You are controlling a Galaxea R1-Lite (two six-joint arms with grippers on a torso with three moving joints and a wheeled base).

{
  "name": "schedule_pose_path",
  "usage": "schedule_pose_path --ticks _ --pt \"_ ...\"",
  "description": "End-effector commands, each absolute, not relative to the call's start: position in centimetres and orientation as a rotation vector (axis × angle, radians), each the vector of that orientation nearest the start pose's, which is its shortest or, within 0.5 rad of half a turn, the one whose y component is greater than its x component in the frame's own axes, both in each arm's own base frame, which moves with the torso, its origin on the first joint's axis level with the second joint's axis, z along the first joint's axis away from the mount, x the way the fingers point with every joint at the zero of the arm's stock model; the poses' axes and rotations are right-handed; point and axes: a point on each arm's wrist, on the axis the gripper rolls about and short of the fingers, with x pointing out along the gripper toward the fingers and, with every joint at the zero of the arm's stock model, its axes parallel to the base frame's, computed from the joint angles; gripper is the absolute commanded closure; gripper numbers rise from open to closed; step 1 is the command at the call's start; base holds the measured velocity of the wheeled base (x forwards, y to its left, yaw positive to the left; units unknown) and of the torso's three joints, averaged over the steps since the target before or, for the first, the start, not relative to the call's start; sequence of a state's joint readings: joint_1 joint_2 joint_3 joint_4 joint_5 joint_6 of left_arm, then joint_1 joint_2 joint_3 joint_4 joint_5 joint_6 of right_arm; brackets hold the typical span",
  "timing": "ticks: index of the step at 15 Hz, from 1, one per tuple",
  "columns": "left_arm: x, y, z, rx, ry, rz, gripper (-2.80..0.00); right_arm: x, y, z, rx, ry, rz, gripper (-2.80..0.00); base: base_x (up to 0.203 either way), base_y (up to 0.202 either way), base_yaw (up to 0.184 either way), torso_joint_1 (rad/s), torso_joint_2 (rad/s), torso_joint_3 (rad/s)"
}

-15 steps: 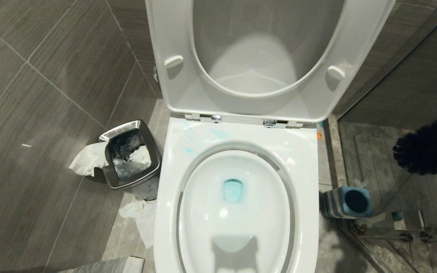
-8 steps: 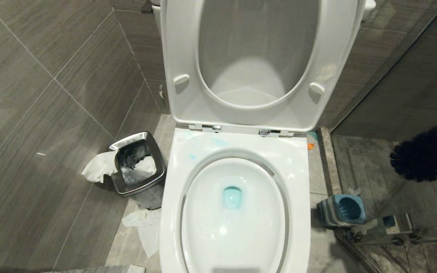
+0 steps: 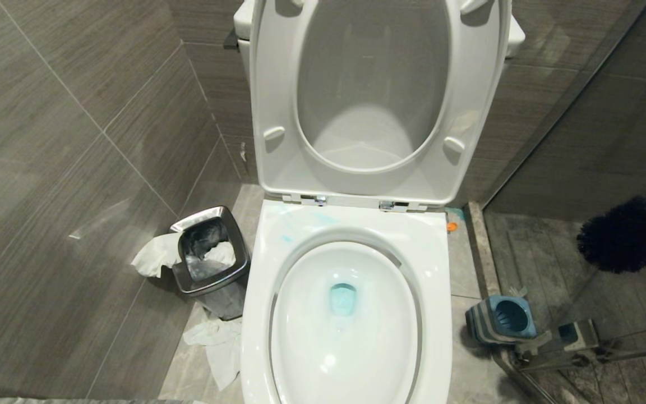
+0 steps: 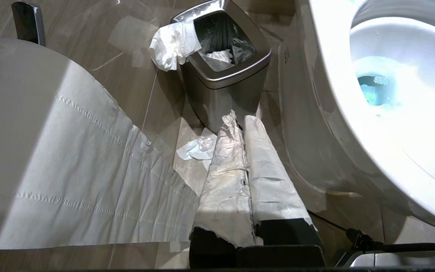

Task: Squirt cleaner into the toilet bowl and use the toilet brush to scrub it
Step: Scrub the toilet bowl

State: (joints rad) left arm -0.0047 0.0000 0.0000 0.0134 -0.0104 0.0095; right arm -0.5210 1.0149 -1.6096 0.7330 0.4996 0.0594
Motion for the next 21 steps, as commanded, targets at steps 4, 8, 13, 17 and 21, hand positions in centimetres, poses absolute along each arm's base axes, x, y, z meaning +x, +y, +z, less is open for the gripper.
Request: schedule_pose_path --ticks 4,8,13,17,21 --pt "-2.3 0.0 7.4 0.009 0.014 -0.012 0.00 11.7 -3.2 40.3 0.078 0.161 -0.070 0.00 0.000 0.000 0.000 0.000 0.00 0.000" --pt "-2.3 0.0 7.4 0.009 0.014 -0.012 0.00 14.1 1.0 40.3 0.036 0.133 0.031 0.00 0.000 0.000 0.000 0.000 0.00 0.000" --pt "-2.3 0.0 7.4 0.009 0.014 -0.012 0.00 14.0 5.8 39.3 0.005 0.164 0.091 0.00 0.000 0.000 0.000 0.000 0.00 0.000" --pt "-2.3 0.0 7.4 0.011 0.014 -0.014 0.00 14.8 9.3 38.1 -0.050 0.223 0.164 0.00 0.000 0.000 0.000 0.000 0.00 0.000" --pt "-2.3 0.0 7.4 0.009 0.014 -0.012 0.00 17.4 14.6 37.1 -0.067 0.266 0.205 0.00 0.000 0.000 0.000 0.000 0.00 0.000"
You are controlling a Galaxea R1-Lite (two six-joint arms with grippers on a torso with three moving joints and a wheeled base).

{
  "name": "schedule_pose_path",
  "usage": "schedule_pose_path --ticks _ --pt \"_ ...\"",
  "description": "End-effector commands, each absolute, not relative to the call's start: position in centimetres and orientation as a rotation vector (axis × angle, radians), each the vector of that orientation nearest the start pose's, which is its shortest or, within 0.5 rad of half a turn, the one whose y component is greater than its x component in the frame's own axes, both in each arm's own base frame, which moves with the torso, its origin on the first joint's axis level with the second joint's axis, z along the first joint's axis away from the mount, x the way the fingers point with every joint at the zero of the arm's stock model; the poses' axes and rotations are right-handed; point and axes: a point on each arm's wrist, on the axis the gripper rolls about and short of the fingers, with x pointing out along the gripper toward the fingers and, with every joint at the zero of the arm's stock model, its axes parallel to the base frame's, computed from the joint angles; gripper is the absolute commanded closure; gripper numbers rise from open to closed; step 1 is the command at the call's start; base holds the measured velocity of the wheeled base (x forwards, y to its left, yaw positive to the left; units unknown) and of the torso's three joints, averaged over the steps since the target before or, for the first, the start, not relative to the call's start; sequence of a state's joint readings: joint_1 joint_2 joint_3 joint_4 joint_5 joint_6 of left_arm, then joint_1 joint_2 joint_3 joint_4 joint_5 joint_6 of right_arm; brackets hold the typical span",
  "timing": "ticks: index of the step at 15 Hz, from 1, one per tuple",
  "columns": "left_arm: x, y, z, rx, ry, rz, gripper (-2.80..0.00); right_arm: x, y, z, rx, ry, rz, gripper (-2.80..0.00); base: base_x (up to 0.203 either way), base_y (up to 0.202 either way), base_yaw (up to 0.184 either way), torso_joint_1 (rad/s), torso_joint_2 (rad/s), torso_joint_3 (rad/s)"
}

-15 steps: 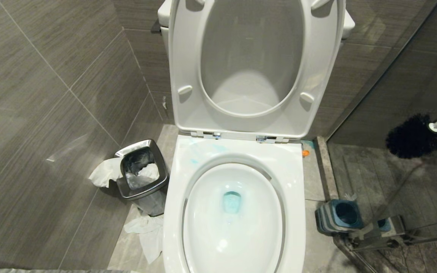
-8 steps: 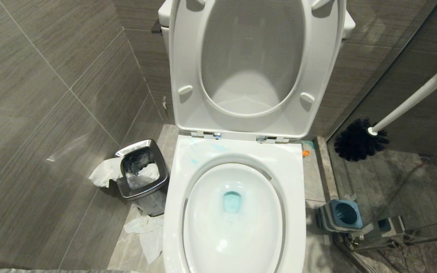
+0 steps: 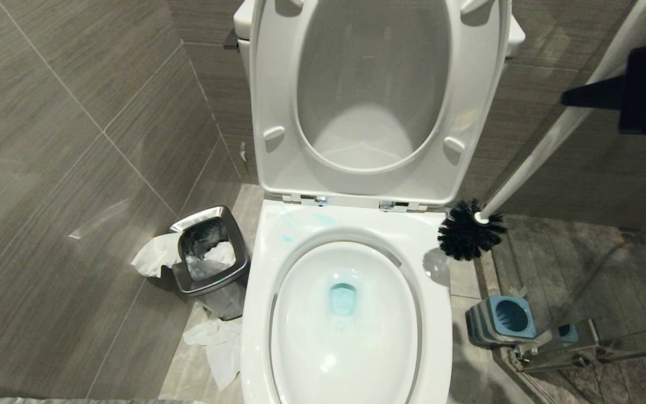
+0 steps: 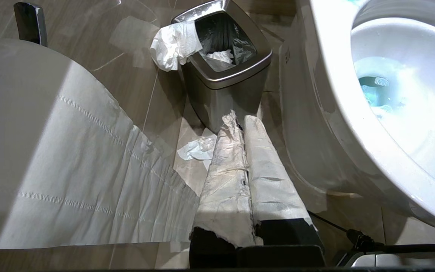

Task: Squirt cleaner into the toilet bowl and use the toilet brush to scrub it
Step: Scrub the toilet bowl

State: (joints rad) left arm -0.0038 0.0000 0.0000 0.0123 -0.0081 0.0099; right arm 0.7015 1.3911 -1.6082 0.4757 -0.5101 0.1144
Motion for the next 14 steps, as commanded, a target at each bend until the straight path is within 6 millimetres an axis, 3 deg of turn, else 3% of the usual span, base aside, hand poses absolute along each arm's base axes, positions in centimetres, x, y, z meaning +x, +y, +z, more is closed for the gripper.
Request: schedule_pose_path --ticks 1,6,14 --pt "-2.3 0.0 7.4 0.009 0.014 -0.012 0.00 17.8 15.8 36.7 -0.074 0.276 0.216 0.00 0.000 0.000 0.000 0.000 0.00 0.000" --pt "-2.3 0.0 7.4 0.009 0.014 -0.012 0.00 19.9 19.2 34.4 -0.023 0.342 0.218 0.00 0.000 0.000 0.000 0.000 0.00 0.000" --pt "-2.3 0.0 7.4 0.009 0.014 -0.012 0.00 24.0 25.1 28.7 -0.010 0.488 0.222 0.00 0.000 0.000 0.000 0.000 0.00 0.000"
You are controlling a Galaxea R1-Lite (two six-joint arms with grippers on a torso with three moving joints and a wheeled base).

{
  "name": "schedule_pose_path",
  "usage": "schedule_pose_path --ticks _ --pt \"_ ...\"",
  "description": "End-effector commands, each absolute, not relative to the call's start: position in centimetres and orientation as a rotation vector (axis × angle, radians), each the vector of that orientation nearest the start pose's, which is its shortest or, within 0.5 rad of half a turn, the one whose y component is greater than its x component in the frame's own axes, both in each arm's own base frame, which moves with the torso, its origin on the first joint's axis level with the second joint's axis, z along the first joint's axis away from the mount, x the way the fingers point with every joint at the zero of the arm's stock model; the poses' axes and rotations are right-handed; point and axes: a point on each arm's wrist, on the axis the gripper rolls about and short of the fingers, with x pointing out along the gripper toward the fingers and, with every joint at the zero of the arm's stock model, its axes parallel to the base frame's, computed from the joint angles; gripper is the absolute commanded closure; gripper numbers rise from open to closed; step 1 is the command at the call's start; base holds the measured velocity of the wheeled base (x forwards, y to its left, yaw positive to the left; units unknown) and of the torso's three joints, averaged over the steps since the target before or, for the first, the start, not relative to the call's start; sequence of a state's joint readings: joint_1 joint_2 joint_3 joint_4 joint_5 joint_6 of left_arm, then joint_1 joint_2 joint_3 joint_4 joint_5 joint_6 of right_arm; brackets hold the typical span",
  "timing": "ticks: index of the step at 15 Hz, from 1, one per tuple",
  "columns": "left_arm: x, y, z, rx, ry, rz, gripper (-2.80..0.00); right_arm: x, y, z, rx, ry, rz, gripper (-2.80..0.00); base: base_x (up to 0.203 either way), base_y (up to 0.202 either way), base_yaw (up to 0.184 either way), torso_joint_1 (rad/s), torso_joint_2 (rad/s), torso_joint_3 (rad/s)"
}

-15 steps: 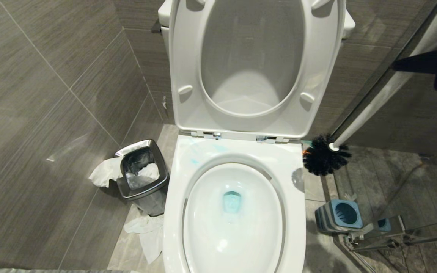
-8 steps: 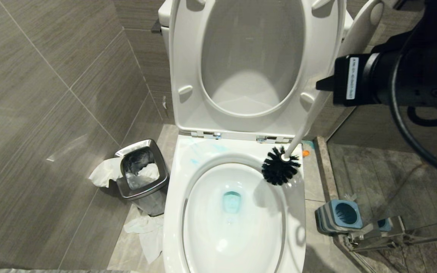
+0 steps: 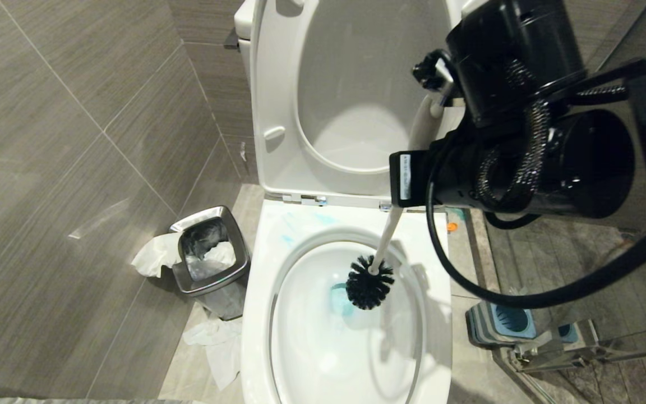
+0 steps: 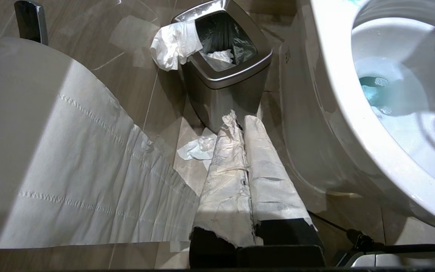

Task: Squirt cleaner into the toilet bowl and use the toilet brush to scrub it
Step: Scrub the toilet bowl

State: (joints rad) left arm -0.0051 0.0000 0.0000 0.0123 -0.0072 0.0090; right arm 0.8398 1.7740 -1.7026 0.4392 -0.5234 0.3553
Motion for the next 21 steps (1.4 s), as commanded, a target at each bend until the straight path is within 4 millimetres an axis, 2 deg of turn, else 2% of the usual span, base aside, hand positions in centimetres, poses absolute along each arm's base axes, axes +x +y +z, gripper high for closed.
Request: schedule_pose_path --ticks 1,10,14,16,18,19,21 --pt "-2.3 0.0 7.4 0.009 0.014 -0.012 0.00 24.6 25.8 27.9 -0.011 0.490 0.220 0.00 0.000 0.000 0.000 0.000 0.00 0.000" --pt "-2.3 0.0 7.4 0.009 0.014 -0.012 0.00 30.9 29.2 20.1 -0.018 0.526 0.147 0.00 0.000 0.000 0.000 0.000 0.00 0.000" --pt "-2.3 0.0 7.4 0.009 0.014 -0.012 0.00 33.9 29.0 16.7 -0.018 0.535 0.091 0.00 0.000 0.000 0.000 0.000 0.00 0.000" --pt "-2.3 0.0 7.4 0.009 0.014 -0.012 0.00 34.7 29.2 15.5 -0.015 0.527 0.086 0.00 0.000 0.000 0.000 0.000 0.00 0.000" --pt "-2.3 0.0 7.4 0.009 0.014 -0.012 0.00 34.6 29.3 15.4 -0.015 0.524 0.088 0.00 0.000 0.000 0.000 0.000 0.00 0.000" --pt "-2.3 0.0 7.4 0.009 0.014 -0.012 0.00 34.2 29.2 16.4 -0.006 0.510 0.096 0.00 0.000 0.000 0.000 0.000 0.00 0.000" --pt "-2.3 0.0 7.4 0.009 0.015 -0.012 0.00 31.8 28.6 20.9 0.028 0.447 0.143 0.00 0.000 0.000 0.000 0.000 0.00 0.000"
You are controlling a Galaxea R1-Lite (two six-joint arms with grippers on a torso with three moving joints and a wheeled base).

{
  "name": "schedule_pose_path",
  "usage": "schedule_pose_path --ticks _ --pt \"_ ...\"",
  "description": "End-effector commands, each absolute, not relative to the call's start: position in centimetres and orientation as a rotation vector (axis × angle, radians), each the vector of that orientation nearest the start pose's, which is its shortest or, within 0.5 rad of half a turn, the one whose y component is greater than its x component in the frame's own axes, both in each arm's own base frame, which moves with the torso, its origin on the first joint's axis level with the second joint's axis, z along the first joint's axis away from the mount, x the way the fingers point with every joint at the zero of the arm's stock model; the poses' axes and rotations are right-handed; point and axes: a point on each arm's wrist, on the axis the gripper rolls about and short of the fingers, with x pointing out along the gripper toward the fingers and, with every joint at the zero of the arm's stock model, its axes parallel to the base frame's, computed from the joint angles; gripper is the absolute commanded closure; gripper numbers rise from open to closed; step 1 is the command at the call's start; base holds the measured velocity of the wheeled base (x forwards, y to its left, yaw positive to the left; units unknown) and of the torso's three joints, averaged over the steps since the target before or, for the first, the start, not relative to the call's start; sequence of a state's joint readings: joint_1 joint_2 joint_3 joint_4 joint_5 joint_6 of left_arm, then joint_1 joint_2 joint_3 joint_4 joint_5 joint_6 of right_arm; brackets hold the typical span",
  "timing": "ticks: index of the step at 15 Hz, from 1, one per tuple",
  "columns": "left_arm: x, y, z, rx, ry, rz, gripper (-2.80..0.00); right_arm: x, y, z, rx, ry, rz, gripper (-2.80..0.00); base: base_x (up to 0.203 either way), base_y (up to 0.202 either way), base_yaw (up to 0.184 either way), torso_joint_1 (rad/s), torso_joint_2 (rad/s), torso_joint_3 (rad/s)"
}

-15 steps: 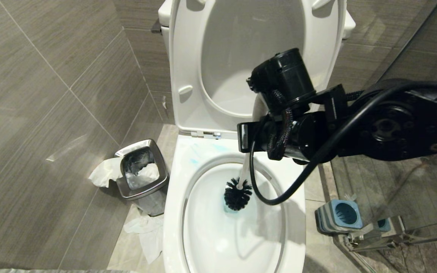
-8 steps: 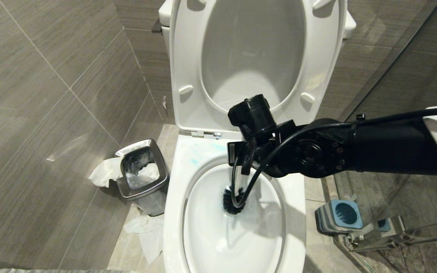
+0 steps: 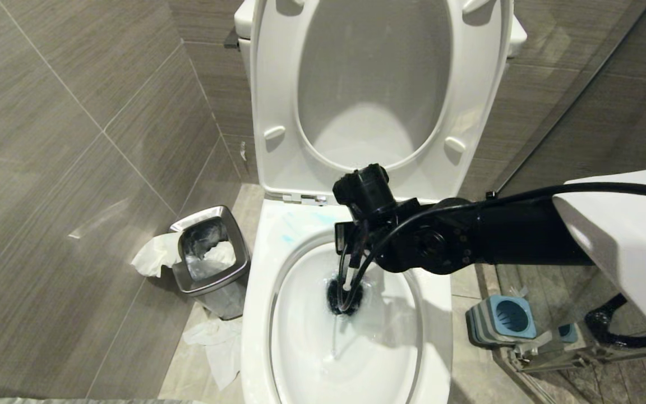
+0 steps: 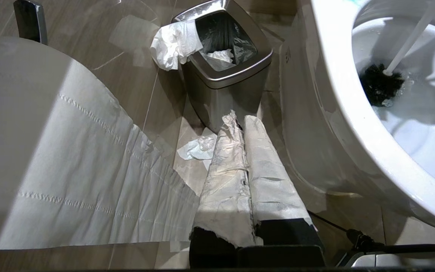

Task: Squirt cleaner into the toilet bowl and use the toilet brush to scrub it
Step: Scrub the toilet bowl

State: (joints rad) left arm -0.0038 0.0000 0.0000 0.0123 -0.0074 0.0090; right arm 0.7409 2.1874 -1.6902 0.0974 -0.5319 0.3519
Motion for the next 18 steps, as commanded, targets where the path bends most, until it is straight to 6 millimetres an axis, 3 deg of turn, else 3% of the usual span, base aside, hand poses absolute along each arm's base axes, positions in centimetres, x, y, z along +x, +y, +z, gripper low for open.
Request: schedule_pose_path --ticks 1,3,4,6,13,18 --pt "-2.3 0.0 7.4 0.009 0.014 -0.012 0.00 30.2 27.9 23.2 0.042 0.422 0.165 0.00 0.000 0.000 0.000 0.000 0.00 0.000" --pt "-2.3 0.0 7.4 0.009 0.014 -0.012 0.00 27.0 26.1 27.1 0.061 0.390 0.197 0.00 0.000 0.000 0.000 0.000 0.00 0.000" --pt "-2.3 0.0 7.4 0.009 0.014 -0.012 0.00 26.0 25.4 28.0 0.062 0.387 0.205 0.00 0.000 0.000 0.000 0.000 0.00 0.000" --pt "-2.3 0.0 7.4 0.009 0.014 -0.012 0.00 25.8 25.4 27.6 0.048 0.406 0.205 0.00 0.000 0.000 0.000 0.000 0.00 0.000" --pt "-2.3 0.0 7.4 0.009 0.014 -0.012 0.00 29.3 29.0 19.7 -0.043 0.462 0.194 0.00 0.000 0.000 0.000 0.000 0.00 0.000" --pt "-2.3 0.0 7.4 0.009 0.014 -0.012 0.00 31.7 31.2 14.7 -0.101 0.345 0.172 0.00 0.000 0.000 0.000 0.000 0.00 0.000"
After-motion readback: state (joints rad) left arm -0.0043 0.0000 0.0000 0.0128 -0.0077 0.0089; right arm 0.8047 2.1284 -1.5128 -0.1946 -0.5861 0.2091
